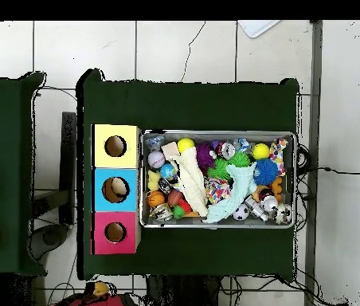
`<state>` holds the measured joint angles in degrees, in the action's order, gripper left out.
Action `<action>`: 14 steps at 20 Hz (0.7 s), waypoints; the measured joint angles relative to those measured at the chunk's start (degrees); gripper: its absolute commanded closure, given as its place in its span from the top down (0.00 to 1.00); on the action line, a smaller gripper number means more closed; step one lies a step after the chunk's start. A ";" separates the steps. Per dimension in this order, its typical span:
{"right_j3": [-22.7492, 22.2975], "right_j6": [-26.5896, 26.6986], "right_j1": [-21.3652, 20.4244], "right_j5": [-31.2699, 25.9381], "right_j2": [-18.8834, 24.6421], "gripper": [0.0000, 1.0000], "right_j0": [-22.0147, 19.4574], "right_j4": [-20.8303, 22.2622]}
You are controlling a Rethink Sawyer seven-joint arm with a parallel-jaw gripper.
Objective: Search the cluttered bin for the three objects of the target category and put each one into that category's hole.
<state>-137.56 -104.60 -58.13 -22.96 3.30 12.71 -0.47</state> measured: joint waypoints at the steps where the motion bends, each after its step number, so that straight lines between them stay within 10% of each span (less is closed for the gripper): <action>1: 0.24 -1.17 1.53 1.15 -0.65 0.00 0.51 0.01; 14: 1.61 -2.55 14.83 16.50 -4.39 0.00 0.09 -0.06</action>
<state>-135.95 -107.15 -43.31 -6.47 -1.09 12.80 -0.53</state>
